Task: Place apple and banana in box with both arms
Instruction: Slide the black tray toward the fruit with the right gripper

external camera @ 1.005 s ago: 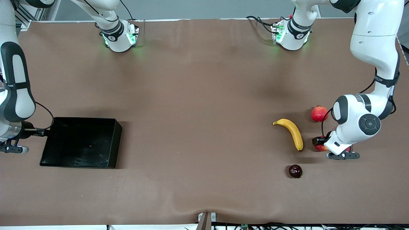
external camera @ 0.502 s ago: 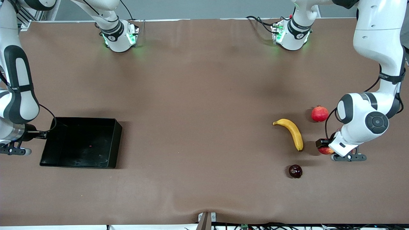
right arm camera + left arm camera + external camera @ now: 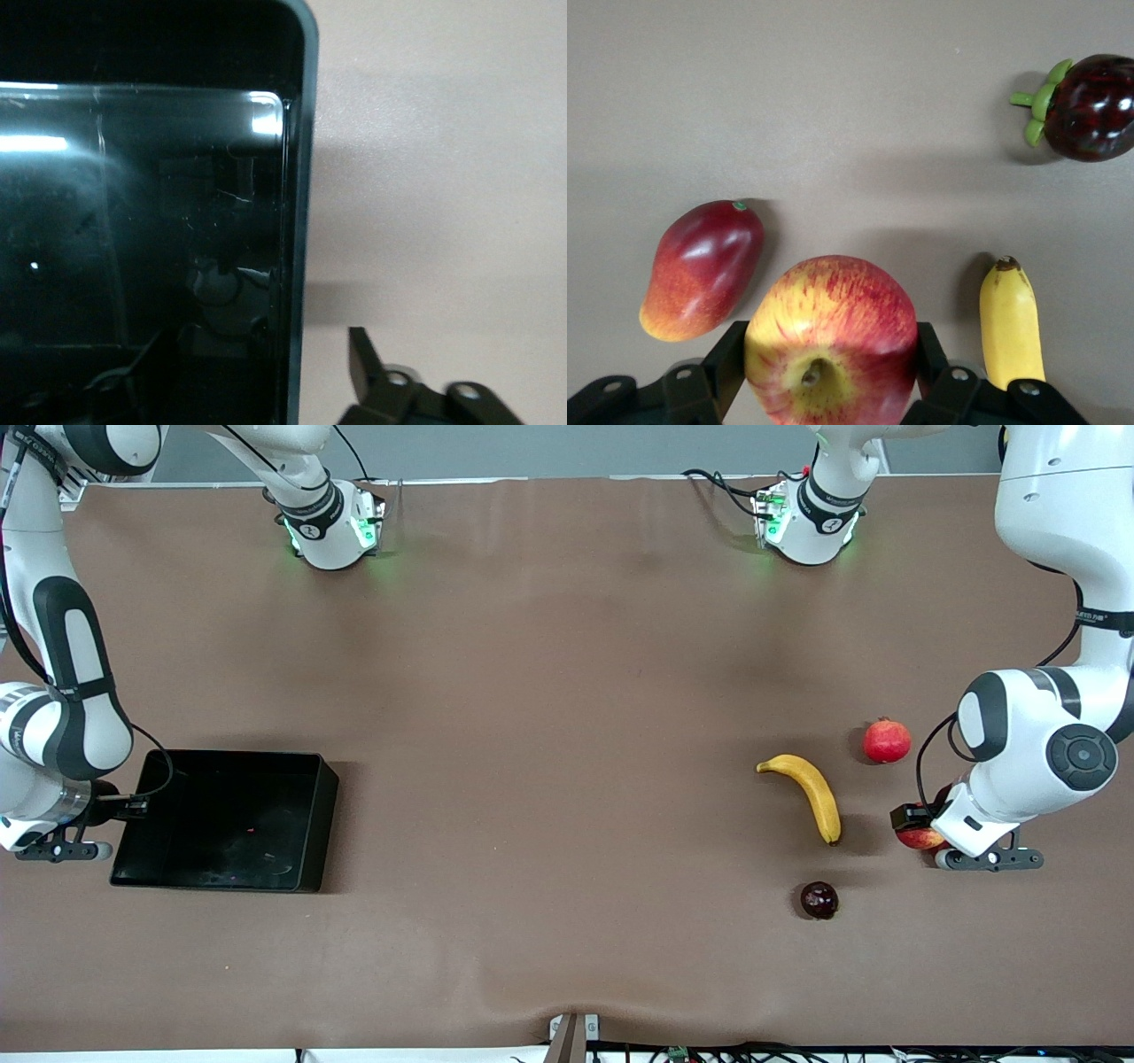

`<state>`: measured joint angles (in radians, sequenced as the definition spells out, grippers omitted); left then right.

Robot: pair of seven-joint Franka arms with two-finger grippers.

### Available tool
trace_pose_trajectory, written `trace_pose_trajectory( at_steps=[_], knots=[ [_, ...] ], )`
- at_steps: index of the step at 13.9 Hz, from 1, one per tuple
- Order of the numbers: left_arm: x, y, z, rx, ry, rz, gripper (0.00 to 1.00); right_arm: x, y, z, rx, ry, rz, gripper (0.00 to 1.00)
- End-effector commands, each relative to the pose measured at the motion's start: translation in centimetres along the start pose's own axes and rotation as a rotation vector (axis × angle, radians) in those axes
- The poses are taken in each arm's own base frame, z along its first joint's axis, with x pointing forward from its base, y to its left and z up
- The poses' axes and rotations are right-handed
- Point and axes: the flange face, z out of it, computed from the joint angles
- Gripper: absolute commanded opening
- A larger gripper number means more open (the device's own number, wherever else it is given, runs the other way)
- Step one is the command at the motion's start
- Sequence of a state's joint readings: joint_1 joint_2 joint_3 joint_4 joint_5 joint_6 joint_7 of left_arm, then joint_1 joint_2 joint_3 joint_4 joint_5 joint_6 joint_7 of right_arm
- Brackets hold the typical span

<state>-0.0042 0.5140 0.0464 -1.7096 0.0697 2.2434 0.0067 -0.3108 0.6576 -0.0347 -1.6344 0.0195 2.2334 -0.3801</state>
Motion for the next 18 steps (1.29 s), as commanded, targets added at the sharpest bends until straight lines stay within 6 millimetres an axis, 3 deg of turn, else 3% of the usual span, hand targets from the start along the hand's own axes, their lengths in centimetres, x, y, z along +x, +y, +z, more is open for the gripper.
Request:
trace_pose_trajectory(
  at_steps=[1,9,13,16,18],
  knots=[
    [0.4,0.3,-2.1,-0.017,-0.009,-0.009,0.00,0.1,0.8,-0.1,0.005,0.016,-0.036,0.00],
    [0.6,1.2,-4.3,-0.023,0.001,-0.010,0.00,-0.2,0.4,-1.3,0.030,-0.020,-0.033,0.00],
    [0.9,2.7,-5.3,-0.027,-0.015,-0.041,0.00,-0.5,-1.2,-6.5,0.049,-0.035,-0.049,0.00],
    [0.9,4.1,-5.5,-0.030,-0.014,-0.054,0.00,0.1,-4.9,-10.7,0.047,-0.025,-0.099,0.00],
    [1.1,4.6,-5.7,-0.029,-0.014,-0.063,0.00,0.6,-7.0,-11.7,0.046,-0.019,-0.130,0.00]
  ],
)
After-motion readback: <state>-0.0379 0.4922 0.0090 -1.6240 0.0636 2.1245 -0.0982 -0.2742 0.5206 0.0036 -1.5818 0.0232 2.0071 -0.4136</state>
